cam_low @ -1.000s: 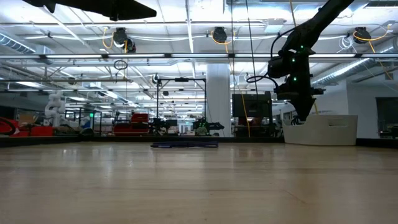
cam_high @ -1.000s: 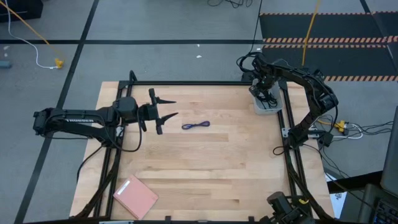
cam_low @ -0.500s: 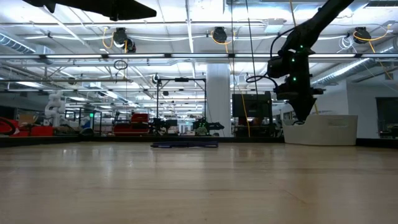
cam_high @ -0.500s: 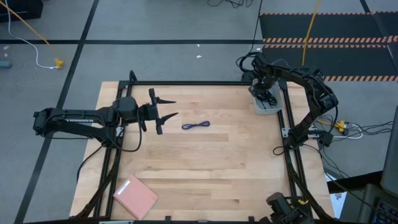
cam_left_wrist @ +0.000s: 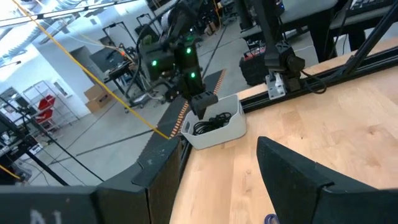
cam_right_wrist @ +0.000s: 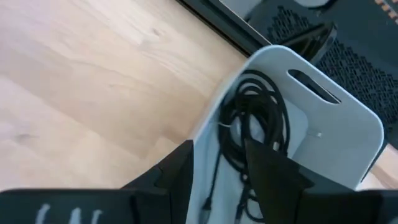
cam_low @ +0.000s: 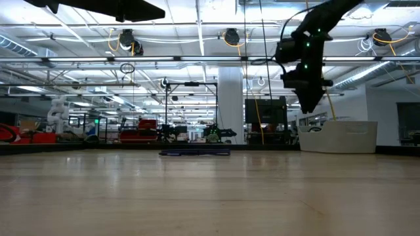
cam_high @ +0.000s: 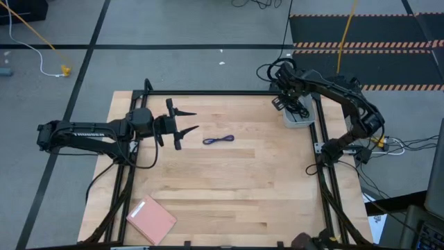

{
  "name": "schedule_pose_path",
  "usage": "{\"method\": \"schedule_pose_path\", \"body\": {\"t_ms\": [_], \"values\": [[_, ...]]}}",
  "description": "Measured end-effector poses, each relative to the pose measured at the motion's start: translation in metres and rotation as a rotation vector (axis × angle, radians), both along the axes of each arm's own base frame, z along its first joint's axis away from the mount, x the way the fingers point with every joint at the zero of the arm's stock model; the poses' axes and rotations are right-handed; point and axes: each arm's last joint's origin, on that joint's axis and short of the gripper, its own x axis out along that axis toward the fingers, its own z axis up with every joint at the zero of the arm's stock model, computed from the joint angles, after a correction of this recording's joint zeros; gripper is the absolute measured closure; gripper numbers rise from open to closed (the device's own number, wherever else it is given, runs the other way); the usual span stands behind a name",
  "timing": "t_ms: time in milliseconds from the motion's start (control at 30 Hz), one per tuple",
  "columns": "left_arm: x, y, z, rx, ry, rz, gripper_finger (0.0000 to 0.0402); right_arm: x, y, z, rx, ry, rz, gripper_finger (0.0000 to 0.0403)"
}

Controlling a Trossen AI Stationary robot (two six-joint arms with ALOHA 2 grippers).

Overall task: Pick and place USB-C Cables
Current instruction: Put the blue charger cable into the white bin

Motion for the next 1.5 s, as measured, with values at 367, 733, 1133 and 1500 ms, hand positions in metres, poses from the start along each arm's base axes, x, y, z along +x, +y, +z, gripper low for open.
{"method": "schedule_pose_path", "body": {"t_ms": [367,733,1133,1500], "values": [[-0.001,-0.001,-0.008,-0.095,0.068,0.004,0.0188,0.038,0.060,0.025,-0.062,-0.123,0.155,0.0261],[0.012,-0.007,-0.024,-0.180,0.145,0.012,0.0188,0.076,0.111,0.019,-0.144,-0.212,0.357,0.0261],[0.034,-0.005,-0.056,-0.261,0.286,0.065,0.0188,0.093,0.151,-0.022,-0.226,-0.291,0.645,0.0261],[0.059,-0.003,-0.093,-0.301,0.457,0.099,0.0188,0.096,0.151,-0.022,-0.266,-0.305,0.700,0.0261]]}}
